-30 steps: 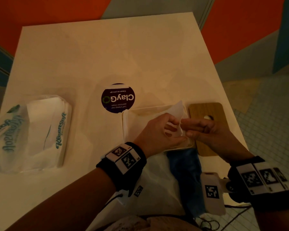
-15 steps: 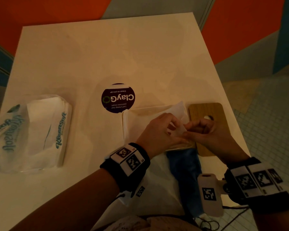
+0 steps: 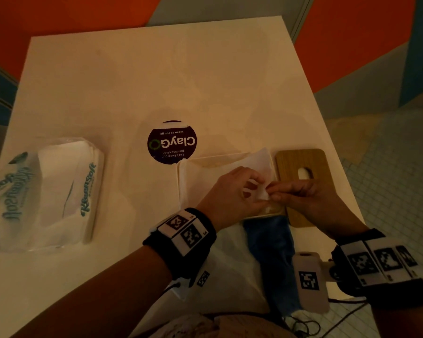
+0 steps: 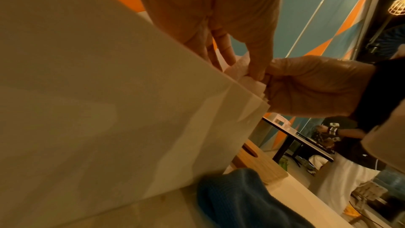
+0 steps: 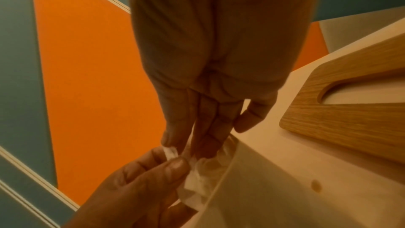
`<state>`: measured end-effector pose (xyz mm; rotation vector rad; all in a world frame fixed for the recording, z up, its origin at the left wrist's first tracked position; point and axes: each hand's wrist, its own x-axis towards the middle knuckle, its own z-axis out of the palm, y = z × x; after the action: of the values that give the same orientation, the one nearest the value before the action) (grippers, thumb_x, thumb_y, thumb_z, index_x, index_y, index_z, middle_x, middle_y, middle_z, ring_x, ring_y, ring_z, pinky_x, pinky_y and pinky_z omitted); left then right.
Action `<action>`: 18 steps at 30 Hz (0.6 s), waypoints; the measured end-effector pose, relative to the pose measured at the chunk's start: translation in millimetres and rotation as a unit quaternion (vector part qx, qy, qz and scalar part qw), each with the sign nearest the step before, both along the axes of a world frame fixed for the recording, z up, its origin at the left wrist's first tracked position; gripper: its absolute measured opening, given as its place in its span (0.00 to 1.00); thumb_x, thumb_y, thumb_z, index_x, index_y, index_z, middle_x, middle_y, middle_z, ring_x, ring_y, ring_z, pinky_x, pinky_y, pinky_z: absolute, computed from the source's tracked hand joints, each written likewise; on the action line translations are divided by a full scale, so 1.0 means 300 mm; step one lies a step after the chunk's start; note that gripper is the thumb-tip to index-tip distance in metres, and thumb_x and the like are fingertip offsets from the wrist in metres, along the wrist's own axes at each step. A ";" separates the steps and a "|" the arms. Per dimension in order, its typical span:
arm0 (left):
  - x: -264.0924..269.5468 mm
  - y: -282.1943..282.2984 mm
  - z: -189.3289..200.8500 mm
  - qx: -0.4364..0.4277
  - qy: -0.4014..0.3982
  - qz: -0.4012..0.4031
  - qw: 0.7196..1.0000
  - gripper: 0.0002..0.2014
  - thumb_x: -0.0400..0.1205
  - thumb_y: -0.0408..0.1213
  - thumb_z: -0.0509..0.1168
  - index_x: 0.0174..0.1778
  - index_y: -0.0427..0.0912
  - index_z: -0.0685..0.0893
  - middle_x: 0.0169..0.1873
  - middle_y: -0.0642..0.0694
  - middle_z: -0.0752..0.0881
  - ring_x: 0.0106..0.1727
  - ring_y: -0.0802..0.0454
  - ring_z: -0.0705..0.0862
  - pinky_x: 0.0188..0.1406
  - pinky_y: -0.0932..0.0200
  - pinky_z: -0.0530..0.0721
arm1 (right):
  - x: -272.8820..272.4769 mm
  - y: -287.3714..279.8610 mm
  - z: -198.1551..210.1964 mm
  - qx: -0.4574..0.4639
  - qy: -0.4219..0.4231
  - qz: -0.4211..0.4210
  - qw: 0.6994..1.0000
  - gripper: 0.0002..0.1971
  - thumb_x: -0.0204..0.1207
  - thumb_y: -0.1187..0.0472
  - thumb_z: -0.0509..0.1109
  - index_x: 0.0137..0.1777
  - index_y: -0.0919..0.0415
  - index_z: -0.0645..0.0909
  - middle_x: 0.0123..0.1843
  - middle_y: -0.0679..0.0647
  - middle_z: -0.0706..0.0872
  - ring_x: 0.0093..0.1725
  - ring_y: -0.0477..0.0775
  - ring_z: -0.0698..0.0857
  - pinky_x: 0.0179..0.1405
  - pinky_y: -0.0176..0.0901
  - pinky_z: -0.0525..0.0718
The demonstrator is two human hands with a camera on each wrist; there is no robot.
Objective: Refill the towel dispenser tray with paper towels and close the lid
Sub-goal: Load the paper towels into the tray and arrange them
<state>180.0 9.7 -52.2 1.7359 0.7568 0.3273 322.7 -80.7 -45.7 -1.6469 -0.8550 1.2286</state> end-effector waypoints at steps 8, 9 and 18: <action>-0.008 -0.002 -0.009 0.001 -0.001 -0.016 1.000 0.21 0.69 0.33 0.75 0.57 0.37 0.80 0.58 0.40 0.82 0.55 0.52 0.83 0.55 0.59 0.85 | -0.004 0.003 -0.008 0.020 -0.023 0.012 0.999 0.10 0.72 0.73 0.67 0.39 0.57 0.84 0.37 0.43 0.88 0.38 0.30 0.85 0.41 0.20 0.80; -0.009 -0.002 -0.012 0.002 0.000 -0.014 1.000 0.20 0.69 0.33 0.74 0.57 0.37 0.80 0.58 0.39 0.82 0.56 0.50 0.83 0.56 0.55 0.85 | -0.004 0.000 -0.011 0.025 -0.014 0.006 1.000 0.10 0.70 0.71 0.68 0.38 0.56 0.85 0.35 0.43 0.90 0.39 0.32 0.86 0.42 0.22 0.81; -0.006 -0.005 -0.029 0.007 -0.016 -0.022 1.000 0.21 0.72 0.29 0.71 0.63 0.37 0.79 0.61 0.39 0.83 0.56 0.54 0.82 0.54 0.68 0.82 | 0.003 -0.004 -0.027 0.038 -0.040 0.005 0.998 0.16 0.72 0.67 0.69 0.31 0.45 0.86 0.31 0.39 0.89 0.37 0.35 0.84 0.41 0.25 0.82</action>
<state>178.1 8.3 -61.0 1.7532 0.6937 0.3313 323.5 -82.1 -53.8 -1.6419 -0.9493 1.1306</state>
